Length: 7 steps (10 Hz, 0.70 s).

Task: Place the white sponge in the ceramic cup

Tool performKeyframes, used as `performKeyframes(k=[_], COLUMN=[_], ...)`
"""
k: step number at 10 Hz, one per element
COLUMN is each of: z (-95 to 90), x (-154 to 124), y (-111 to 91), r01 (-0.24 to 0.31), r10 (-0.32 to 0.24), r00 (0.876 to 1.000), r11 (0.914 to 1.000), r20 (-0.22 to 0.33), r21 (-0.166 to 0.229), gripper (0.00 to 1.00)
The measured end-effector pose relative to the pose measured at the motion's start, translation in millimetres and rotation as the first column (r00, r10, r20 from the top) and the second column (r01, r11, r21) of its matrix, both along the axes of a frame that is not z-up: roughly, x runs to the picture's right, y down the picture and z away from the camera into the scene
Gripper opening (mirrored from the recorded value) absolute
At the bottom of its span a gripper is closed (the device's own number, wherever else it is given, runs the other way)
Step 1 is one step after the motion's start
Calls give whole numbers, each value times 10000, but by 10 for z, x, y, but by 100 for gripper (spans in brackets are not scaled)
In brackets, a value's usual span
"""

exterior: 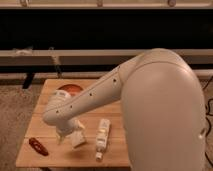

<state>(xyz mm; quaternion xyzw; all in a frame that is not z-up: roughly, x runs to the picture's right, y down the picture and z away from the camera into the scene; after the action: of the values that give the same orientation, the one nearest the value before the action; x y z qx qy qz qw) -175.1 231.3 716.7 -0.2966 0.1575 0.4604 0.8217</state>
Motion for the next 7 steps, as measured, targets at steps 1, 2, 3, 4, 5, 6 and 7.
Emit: performKeyframes(k=[1, 2, 3, 4, 5, 6, 7], z=[76, 175, 278, 356, 424, 475, 546], x=[10, 60, 126, 192, 227, 230, 207], y=[-45, -107, -178, -213, -215, -165, -61], r01=[-45, -102, -188, -268, -298, -280, -284], r10=[45, 102, 187, 264, 292, 270, 264], r00=[10000, 9999, 9997, 9993, 9991, 9990, 9989], r11=[10000, 9999, 9998, 9995, 9994, 9991, 9982], r20=[-7, -62, -154, -249, -309, -346, -387], r21=[-22, -25, -67, -135, -201, -311, -521], gripper=[80, 80, 80, 80, 80, 80, 80])
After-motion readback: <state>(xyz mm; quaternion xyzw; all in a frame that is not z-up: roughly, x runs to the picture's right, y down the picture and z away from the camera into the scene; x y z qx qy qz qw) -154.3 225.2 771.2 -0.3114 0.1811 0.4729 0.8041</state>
